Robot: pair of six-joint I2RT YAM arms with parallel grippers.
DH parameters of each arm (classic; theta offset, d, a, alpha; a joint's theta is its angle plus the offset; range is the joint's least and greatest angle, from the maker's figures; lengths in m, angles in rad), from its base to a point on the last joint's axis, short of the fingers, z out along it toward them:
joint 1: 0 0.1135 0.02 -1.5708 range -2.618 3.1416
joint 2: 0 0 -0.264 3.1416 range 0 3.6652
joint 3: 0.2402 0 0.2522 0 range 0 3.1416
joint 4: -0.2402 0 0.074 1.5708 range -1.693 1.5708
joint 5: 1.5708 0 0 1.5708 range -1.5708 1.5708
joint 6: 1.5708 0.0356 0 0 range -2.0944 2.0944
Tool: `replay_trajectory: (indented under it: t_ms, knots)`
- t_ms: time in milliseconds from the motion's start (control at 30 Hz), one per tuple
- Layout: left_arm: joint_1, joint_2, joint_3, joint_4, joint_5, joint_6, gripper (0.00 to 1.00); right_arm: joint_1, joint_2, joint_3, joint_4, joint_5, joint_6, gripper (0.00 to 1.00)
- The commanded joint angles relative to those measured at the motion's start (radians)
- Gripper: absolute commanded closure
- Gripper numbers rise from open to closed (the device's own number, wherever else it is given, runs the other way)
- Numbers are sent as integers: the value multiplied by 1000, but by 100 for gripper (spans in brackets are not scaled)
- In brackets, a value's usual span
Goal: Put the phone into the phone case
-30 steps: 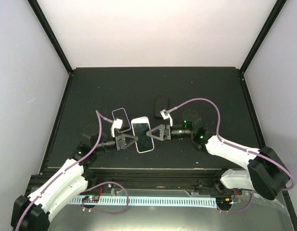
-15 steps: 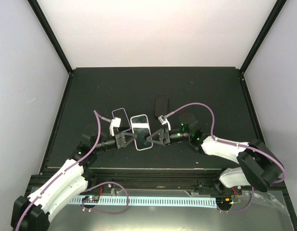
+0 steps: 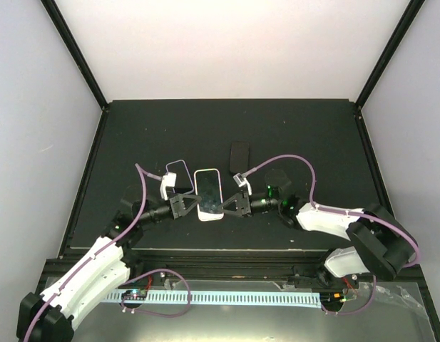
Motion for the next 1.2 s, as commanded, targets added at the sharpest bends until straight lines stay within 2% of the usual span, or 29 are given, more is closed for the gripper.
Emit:
replay_trajectory:
  t_ms: [0,167,233,333,467,600,667,1000,1167]
  knots:
    - [14,-15,24,37,-84,50,99,7,-10,-15,55,4,74,99]
    - [15,-9,25,24,-84,53,98,8,-8,4,27,18,57,99]
    - [17,-9,32,-1,-93,57,91,7,-8,17,-8,32,37,99]
    - [17,-14,49,-59,-120,78,74,7,-9,29,-46,48,16,99]
    - [17,-26,74,-143,-165,113,42,6,8,68,-157,87,-38,99]
    - [18,-44,96,-234,-217,149,19,6,42,106,-262,148,-102,99]
    - [17,-58,100,-272,-246,165,3,5,73,135,-312,182,-126,99]
    - [18,-111,105,-386,-311,204,1,-29,297,296,-415,244,-208,99]
    - [18,-118,108,-412,-320,216,1,-42,351,354,-474,284,-254,99]
